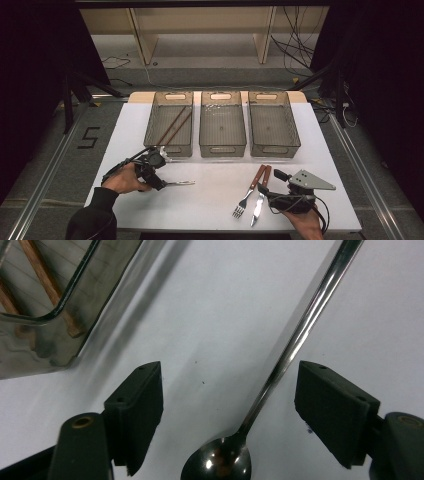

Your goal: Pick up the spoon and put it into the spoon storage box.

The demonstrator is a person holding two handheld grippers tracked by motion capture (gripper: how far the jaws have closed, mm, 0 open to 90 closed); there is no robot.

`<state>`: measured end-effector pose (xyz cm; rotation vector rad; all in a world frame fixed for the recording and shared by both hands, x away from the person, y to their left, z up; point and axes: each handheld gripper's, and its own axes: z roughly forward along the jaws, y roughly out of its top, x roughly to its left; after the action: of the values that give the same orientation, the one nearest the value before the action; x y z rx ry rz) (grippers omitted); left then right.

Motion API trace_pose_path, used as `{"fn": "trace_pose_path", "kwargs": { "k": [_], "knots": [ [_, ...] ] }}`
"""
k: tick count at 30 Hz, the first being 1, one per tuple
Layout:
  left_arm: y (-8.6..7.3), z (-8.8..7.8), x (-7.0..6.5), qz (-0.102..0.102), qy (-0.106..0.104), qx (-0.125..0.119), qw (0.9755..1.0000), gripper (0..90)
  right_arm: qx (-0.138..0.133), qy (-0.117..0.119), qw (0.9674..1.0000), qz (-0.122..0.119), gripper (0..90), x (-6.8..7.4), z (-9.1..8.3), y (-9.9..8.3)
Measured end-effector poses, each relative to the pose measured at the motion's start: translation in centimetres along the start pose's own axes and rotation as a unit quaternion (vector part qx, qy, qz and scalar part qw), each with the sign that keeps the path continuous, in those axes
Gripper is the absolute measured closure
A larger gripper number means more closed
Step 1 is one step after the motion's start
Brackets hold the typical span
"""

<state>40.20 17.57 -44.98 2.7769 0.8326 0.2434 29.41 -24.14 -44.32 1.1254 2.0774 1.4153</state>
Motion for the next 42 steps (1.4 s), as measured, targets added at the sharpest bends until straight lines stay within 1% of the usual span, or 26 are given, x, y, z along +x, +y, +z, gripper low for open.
{"fn": "trace_pose_path", "kwargs": {
  "k": [5, 10, 11, 13, 16, 19, 22, 24, 25, 27, 29, 31, 34, 37, 39, 40, 41, 42],
  "knots": [
    [0.1, -0.1, 0.0, 0.009, -0.004, 0.004, 0.9999, 33.6, -0.001, 0.001, 1.0000, 0.000, 25.5, 0.0, 0.0, 0.0],
    [0.0, 0.0, -0.1, 0.017, -0.008, 0.011, 0.9998, 40.6, 0.002, 0.004, 1.0000, -0.009, 25.5, 0.3, 0.2, 0.1],
    [0.0, 0.0, -0.2, 0.016, -0.013, 0.013, 0.9997, 42.1, 0.003, 0.005, 0.9999, -0.010, 25.5, 0.4, 0.2, 0.1],
    [0.0, 0.1, -0.2, 0.024, -0.025, 0.022, 0.9992, 45.4, 0.002, 0.004, 0.9999, -0.011, 25.5, 0.5, 0.2, 0.1],
    [-0.1, 0.5, -0.3, 0.029, -0.031, 0.038, 0.9983, 50.4, 0.001, 0.002, 1.0000, -0.008, 25.5, 0.5, 0.1, 0.2],
    [-0.2, 0.7, -0.4, 0.040, -0.042, 0.046, 0.9973, 55.7, 0.002, 0.003, 0.9999, -0.011, 25.5, 0.6, 0.3, 0.2],
    [-0.2, 0.9, -0.4, 0.041, -0.048, 0.048, 0.9969, 60.7, 0.005, 0.003, 0.9999, -0.012, 25.5, 0.6, 0.3, 0.2],
    [-0.2, 0.9, -0.3, 0.051, -0.050, 0.056, 0.9959, 62.4, 0.003, 0.002, 0.9999, -0.011, 25.5, 0.5, 0.3, 0.2],
    [-0.1, 1.0, -0.4, 0.048, -0.049, 0.052, 0.9963, 63.1, 0.003, 0.002, 0.9999, -0.010, 25.5, 0.4, 0.2, 0.2],
    [0.0, 1.0, -0.5, 0.052, -0.052, 0.055, 0.9957, 65.3, 0.004, 0.002, 1.0000, -0.009, 25.5, 0.4, 0.2, 0.2],
    [0.0, 1.1, -0.5, 0.047, -0.055, 0.051, 0.9961, 66.3, 0.003, 0.003, 0.9999, -0.010, 25.6, 0.4, 0.2, 0.2],
    [0.0, 1.1, -0.4, 0.046, -0.059, 0.051, 0.9959, 67.3, 0.004, 0.003, 0.9999, -0.011, 25.5, 0.5, 0.3, 0.2],
    [0.1, 1.1, -0.4, 0.059, -0.060, 0.058, 0.9947, 69.9, 0.004, 0.003, 0.9999, -0.011, 25.6, 0.5, 0.3, 0.2],
    [0.2, 1.1, -0.4, 0.059, -0.061, 0.060, 0.9946, 72.3, 0.004, 0.003, 0.9999, -0.012, 25.6, 0.5, 0.3, 0.2],
    [0.2, 1.1, -0.5, 0.059, -0.062, 0.059, 0.9946, 75.5, 0.005, 0.003, 0.9999, -0.013, 25.6, 0.5, 0.3, 0.2],
    [0.2, 1.1, -0.5, 0.061, -0.061, 0.059, 0.9945, 76.2, 0.006, 0.003, 0.9999, -0.013, 25.6, 0.5, 0.3, 0.2],
    [0.2, 1.0, -0.5, 0.068, -0.061, 0.062, 0.9939, 76.8, 0.005, 0.003, 0.9999, -0.013, 25.6, 0.5, 0.3, 0.2],
    [0.3, 1.1, -0.5, 0.068, -0.061, 0.061, 0.9940, 77.4, 0.005, 0.003, 0.9999, -0.013, 25.6, 0.5, 0.3, 0.2]
  ]
}}
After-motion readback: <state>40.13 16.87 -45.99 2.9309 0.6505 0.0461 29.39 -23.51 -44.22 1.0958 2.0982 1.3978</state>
